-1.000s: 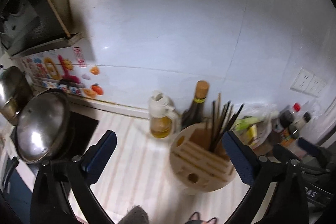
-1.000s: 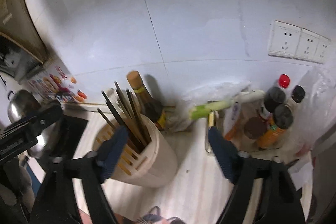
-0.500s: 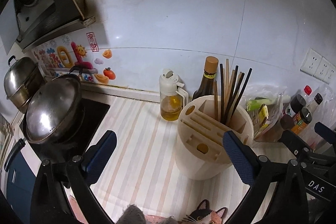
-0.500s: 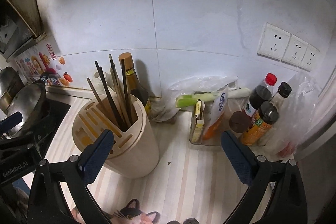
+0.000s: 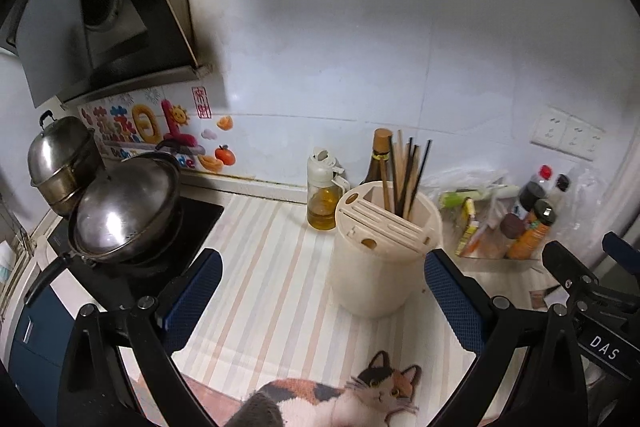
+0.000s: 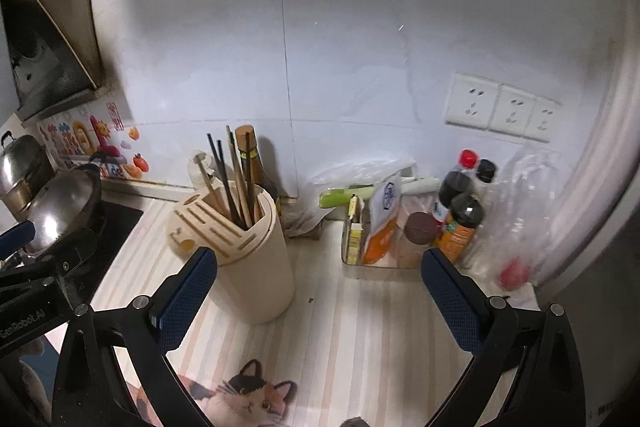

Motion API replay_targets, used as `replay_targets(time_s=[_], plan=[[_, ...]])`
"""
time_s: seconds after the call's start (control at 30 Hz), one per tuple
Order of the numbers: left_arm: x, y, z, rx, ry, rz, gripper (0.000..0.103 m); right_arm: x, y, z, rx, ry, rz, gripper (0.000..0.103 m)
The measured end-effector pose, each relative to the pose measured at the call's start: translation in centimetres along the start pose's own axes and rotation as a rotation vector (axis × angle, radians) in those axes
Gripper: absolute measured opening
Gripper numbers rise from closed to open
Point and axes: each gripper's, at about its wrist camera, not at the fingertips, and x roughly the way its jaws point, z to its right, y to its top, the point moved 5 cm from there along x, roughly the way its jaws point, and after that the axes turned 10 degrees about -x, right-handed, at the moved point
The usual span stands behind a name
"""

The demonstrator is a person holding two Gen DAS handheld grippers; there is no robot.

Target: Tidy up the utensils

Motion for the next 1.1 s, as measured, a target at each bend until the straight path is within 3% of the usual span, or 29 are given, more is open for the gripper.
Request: replay_targets(time_s=[0.43, 0.6, 0.87, 1.1], plan=[[-13.3, -3.5, -4.8, 0.028, -0.061, 0.053, 0.103, -18.3, -4.2, -3.0, 0.052, -0.099, 0.086, 0.103], [-17.0, -4.7, -5.8, 0.032, -0.072, 0.060, 0.103, -22.9, -5.5, -4.4, 0.045, -0.096, 0.102, 0.103], [-19.7, -5.8, -5.9, 0.011, -0.063, 0.055, 0.103, -27.1, -6.1, -4.5, 0.038, -0.086, 0.133, 0.103], [-20.4, -5.9, -5.3, -0.006, -0.029, 0.040, 0.103, -27.0, -5.5, -3.5, 0.025, -0.063, 0.119, 0.103]])
